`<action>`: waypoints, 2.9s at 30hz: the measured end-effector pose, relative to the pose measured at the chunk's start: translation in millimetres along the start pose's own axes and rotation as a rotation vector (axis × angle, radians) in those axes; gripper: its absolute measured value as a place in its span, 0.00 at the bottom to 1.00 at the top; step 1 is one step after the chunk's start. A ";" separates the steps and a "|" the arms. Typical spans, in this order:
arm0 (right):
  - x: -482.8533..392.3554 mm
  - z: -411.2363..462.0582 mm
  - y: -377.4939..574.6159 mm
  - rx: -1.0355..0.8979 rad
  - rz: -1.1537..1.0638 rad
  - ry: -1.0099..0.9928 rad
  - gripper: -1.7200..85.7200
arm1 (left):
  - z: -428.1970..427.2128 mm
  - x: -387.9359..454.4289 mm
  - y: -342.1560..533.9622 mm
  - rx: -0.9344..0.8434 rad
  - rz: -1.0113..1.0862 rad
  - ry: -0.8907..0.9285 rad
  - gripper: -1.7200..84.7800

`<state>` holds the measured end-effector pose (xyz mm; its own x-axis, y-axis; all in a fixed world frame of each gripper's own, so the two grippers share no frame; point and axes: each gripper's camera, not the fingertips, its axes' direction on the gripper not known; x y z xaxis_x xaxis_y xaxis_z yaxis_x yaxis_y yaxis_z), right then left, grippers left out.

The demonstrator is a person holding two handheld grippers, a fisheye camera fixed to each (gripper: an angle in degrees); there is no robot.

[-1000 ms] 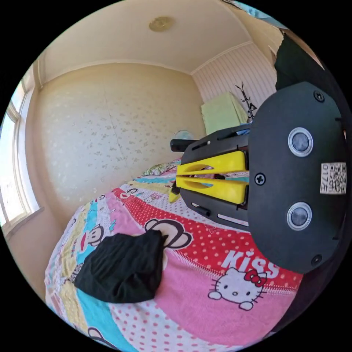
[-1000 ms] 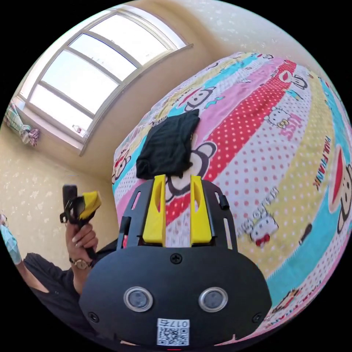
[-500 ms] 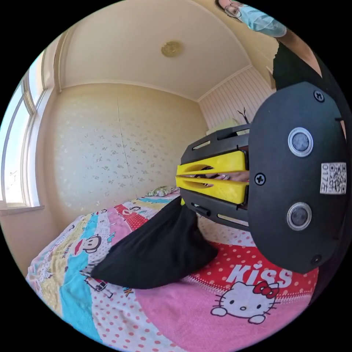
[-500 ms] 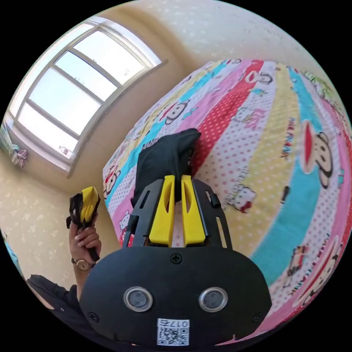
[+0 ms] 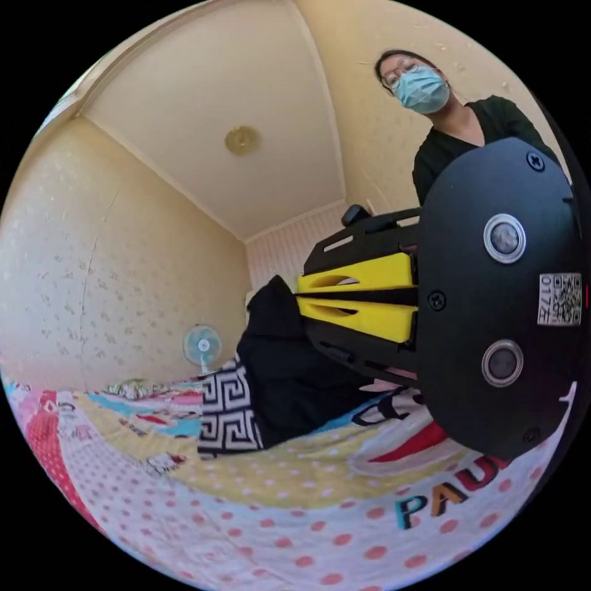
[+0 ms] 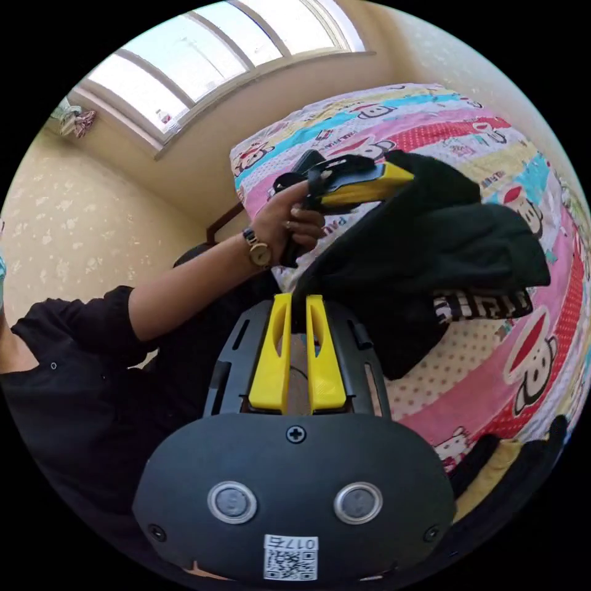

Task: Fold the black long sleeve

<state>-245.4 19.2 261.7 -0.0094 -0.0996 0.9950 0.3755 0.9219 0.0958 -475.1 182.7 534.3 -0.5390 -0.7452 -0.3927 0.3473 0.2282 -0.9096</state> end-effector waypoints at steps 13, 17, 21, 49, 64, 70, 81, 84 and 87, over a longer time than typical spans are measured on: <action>98.1 -99.0 -0.3 0.472 0.280 0.099 0.15 | -21.2 32.5 -32.0 -0.177 -0.131 -0.096 0.01; 143.3 -71.5 -65.5 0.288 0.338 0.146 0.15 | -30.9 40.8 -34.0 -0.162 -0.161 -0.057 0.01; 185.5 -36.0 -90.3 0.080 0.411 -0.081 0.11 | -50.6 56.6 -39.0 -0.156 -0.166 0.120 0.01; 163.2 -182.6 -17.0 0.132 0.356 0.057 0.13 | -53.3 92.1 -26.1 0.076 0.048 -0.183 0.17; 181.8 -51.2 -13.2 -0.400 0.451 -0.315 0.06 | -13.0 74.4 -17.5 0.207 0.055 -0.472 0.17; 158.4 -78.7 -21.5 -0.466 0.374 -0.295 0.05 | 47.4 19.0 -28.1 -0.039 -0.102 -0.482 0.16; 176.1 -160.2 -135.8 -0.311 0.311 0.030 0.10 | 56.4 30.5 22.3 -0.152 -0.225 -0.321 0.08; 191.5 -148.0 -152.8 -0.269 0.307 0.068 0.17 | 45.6 78.5 44.4 -0.182 -0.180 -0.688 0.08; 203.0 -120.9 -156.9 -0.232 0.287 0.037 0.17 | 41.8 79.1 64.5 -0.200 -0.224 -0.829 0.08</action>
<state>-194.2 -191.0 445.2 0.1590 0.1330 0.9783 0.5578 0.8055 -0.2001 -463.3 112.2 450.2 0.1793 -0.9826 -0.0482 0.1174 0.0700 -0.9906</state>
